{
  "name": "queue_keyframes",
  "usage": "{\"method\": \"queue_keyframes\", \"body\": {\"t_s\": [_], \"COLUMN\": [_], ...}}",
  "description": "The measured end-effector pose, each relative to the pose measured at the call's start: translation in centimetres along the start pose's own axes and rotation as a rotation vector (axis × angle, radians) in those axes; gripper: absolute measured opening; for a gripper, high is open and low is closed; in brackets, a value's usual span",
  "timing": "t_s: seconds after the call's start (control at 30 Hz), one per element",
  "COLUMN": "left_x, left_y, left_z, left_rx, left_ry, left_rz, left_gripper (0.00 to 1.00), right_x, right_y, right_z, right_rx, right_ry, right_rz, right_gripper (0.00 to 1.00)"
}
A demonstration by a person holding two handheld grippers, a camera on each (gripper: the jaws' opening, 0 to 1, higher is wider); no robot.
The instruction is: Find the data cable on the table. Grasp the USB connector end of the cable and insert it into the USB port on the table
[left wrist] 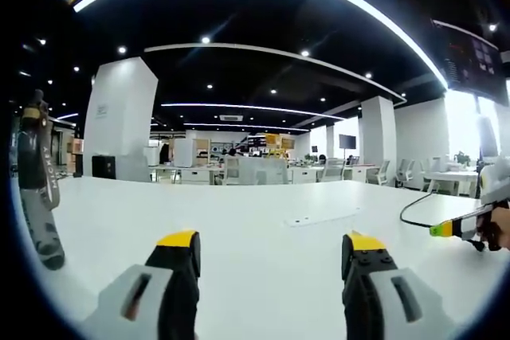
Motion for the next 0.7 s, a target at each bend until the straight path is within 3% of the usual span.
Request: {"method": "queue_keyframes", "body": {"t_s": [0.1,0.27,0.57,0.7], "left_x": [0.0,0.1,0.1,0.1], "left_y": [-0.1,-0.4,-1.4,-2.3], "left_z": [0.0,0.1,0.1,0.0], "left_rx": [0.005,0.013,0.049,0.076], "left_ry": [0.0,0.006,-0.006,-0.018], "left_rz": [-0.001,0.007,0.029,0.057], "left_gripper": [0.72,0.72,0.71,0.7], "right_x": [-0.1,-0.6,-1.8,-2.3], "right_y": [-0.1,0.1,-0.5,-0.9], "right_z": [-0.2,-0.7,-1.9,-2.4], "right_rx": [-0.004,0.039,-0.103,-0.123], "right_ry": [-0.017,-0.051,-0.22,-0.265], "right_rz": [0.012,-0.04,0.124,0.145], "right_gripper": [0.07,0.06,0.06,0.06]}}
Point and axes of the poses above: the point that each gripper's makers call its tool centre point, and the gripper's own axes: z roughly forward along the fingers, y roughly to its left, x roughly out of its underside, the point moved 10 cm from there along -z, roughly backward along the fingers, and after that the axes turned 12 degrees about y, right-handed, at the moved point
